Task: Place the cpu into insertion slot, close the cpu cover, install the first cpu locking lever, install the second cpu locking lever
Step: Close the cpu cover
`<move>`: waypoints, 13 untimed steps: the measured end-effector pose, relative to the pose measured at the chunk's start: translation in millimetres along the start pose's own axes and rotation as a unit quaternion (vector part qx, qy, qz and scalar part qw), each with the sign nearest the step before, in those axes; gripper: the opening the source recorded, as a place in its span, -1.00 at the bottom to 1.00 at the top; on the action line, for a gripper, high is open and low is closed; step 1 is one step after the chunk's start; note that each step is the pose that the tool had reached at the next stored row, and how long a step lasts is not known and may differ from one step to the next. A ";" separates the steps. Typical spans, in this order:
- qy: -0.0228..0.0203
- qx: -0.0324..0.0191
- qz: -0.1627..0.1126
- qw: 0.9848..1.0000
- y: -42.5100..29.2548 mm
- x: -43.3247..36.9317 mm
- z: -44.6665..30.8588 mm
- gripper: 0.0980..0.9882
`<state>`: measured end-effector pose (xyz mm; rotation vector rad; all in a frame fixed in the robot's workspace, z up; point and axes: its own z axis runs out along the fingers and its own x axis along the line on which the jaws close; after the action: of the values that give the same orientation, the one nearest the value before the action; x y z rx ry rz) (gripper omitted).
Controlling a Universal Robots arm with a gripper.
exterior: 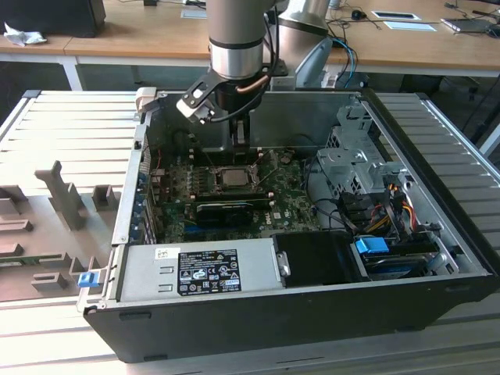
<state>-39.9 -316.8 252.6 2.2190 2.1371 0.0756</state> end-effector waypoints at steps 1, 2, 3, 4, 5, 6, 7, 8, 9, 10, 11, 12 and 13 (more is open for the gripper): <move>0.000 0.000 0.000 1.000 0.0 0.0 -0.7 -0.98; 0.000 0.000 0.000 1.000 0.1 0.1 -1.4 -0.98; 0.000 0.000 0.000 1.000 0.1 0.1 -1.9 -0.98; 0.000 0.000 0.000 1.000 0.2 0.1 -2.3 -0.98; 0.000 0.000 0.000 1.000 0.4 0.2 -2.7 -0.98; 0.000 0.000 0.000 1.000 1.1 0.2 -3.0 -0.98; 0.000 0.000 0.000 1.000 1.8 0.2 -3.1 -0.98; 0.000 0.000 0.000 1.000 1.9 0.2 -3.2 -0.98; 0.000 0.000 0.000 1.000 2.2 0.2 -3.4 -0.98; 0.000 0.000 0.000 1.000 2.5 0.2 -4.1 -0.98; 0.000 0.000 0.000 1.000 3.0 0.3 -4.5 -0.98; 0.000 0.000 0.000 1.000 3.1 0.2 -5.1 -0.98; 0.000 0.000 0.000 1.000 3.2 0.3 -6.0 -0.98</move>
<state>-37.1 -316.6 258.9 2.2188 2.1371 0.0754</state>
